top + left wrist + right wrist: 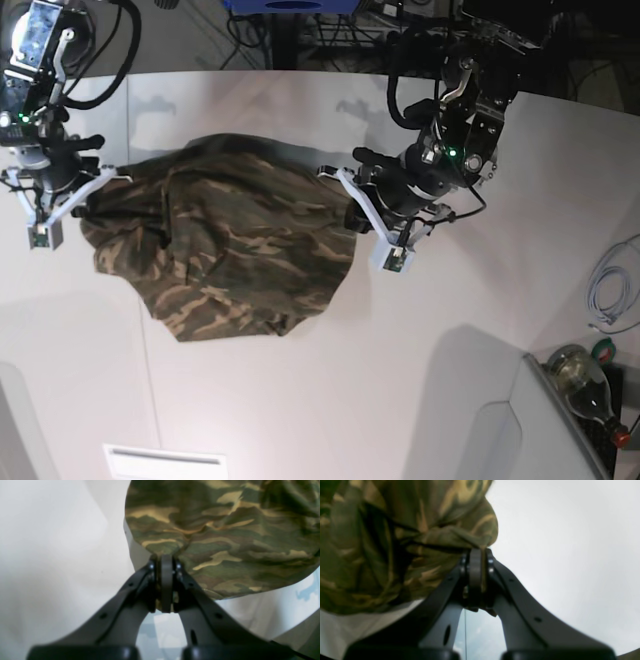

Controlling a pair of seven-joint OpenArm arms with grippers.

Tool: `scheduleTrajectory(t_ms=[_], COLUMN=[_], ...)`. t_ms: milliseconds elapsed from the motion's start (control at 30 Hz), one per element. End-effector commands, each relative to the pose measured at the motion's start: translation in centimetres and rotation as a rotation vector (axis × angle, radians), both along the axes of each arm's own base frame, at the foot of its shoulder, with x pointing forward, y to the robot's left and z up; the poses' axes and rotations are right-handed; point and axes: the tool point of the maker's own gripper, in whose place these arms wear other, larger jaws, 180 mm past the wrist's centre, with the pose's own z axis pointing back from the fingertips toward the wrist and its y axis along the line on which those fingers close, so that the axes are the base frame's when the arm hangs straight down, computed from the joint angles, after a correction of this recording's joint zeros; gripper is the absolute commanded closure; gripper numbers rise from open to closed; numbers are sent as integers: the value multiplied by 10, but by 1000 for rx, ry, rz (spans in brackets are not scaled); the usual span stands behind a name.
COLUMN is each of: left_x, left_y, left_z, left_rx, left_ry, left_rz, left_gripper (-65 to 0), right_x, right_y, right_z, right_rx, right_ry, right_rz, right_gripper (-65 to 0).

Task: Layout the t-shirt on the table in an organized manner, then fold the t-shirt properly
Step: 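Grasp the shirt edges with both grippers and pull them apart, then release the shirt with the left gripper and lift it away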

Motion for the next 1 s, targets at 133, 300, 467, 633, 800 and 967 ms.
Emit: scheduleTrajectory(t_ms=[133,300,467,633,800,967], left_x=[-5,-11,7,49,104,147], left_y=[4,19,30,-10,-31,-67], left_z=[-2,-7,3,19,0,12], left_rx=[8,45,51,12,12,-81], left_ry=[14,24,-15,-72,-16,-107], left_rz=[3,1,32,-25,-6,22], left_gripper=[-355,-550,-555,-441,-64,0], right_x=[23,27,35,36,36,35], right_y=[-18,-30,-37,-35,-35,-35], right_z=[27,35,35,36,36,35], right_rx=[-54,-92,-101,-99,-99,-99], right_ry=[-87,-100,-100,-104,-104,-101], right_rz=[3,8,7,10,11,11], right_gripper=[-6,-5,-5,-5,-5,-5])
